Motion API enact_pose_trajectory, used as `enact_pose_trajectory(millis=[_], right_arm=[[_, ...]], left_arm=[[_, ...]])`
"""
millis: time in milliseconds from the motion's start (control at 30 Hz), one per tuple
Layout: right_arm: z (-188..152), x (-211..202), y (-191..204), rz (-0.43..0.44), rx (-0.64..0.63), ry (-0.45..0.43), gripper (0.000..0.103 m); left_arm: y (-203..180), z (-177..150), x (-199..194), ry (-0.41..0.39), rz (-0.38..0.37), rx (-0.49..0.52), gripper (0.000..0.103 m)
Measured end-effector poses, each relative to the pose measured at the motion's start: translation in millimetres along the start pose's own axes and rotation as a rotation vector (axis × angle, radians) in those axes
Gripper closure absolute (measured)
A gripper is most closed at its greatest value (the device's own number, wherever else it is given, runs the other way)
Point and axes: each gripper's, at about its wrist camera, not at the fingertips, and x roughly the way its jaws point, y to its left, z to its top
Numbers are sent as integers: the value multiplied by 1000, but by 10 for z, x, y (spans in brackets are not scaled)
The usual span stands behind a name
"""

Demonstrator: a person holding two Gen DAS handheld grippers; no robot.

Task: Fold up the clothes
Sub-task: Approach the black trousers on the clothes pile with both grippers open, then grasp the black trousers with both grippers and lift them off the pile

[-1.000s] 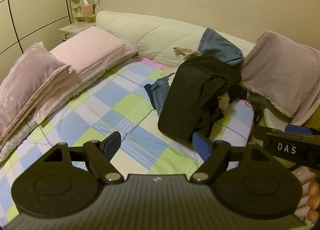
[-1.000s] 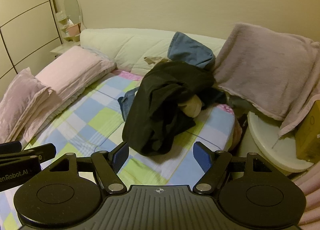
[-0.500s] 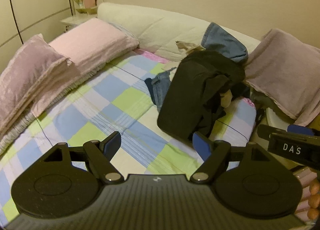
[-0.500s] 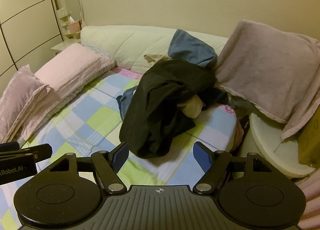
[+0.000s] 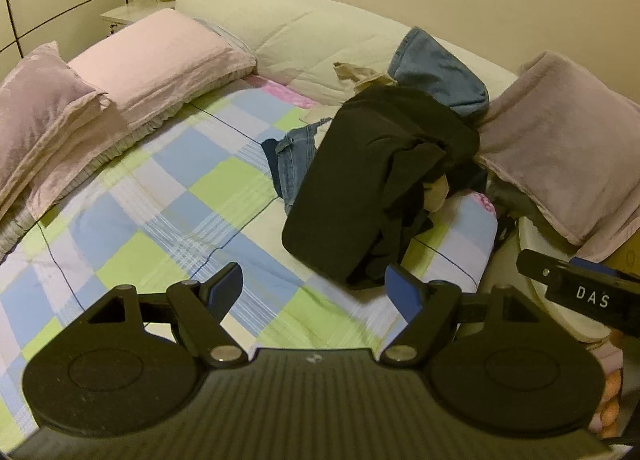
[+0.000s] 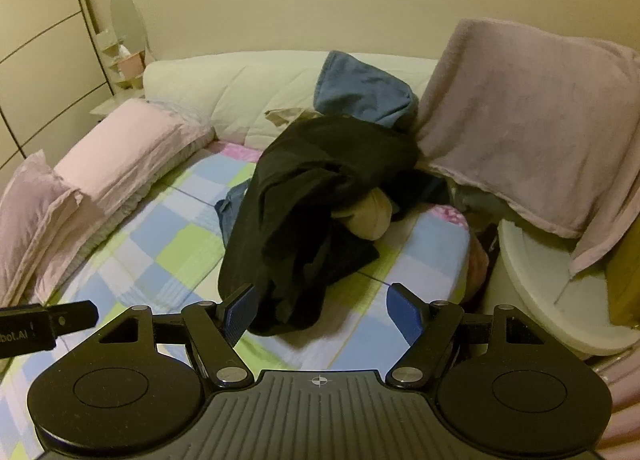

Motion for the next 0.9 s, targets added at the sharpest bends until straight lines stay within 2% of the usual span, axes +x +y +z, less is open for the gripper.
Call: enact_pose_trajectory(millis=[67,300,567,900], right_arm=[[29,66,-21,-2,-5,21,20],[213,304,-102,-11,-3,64,20],[469,641,-234,22,35,126,20],[722,982,-372,19,41,159,20]], left_arm=[[-38,45,79,8,-5,3,27],[-165,250,306,19,-16,14,27],[-214,495,597,33,-26,-5,27],[-283,754,981,53,-42,-15,27]])
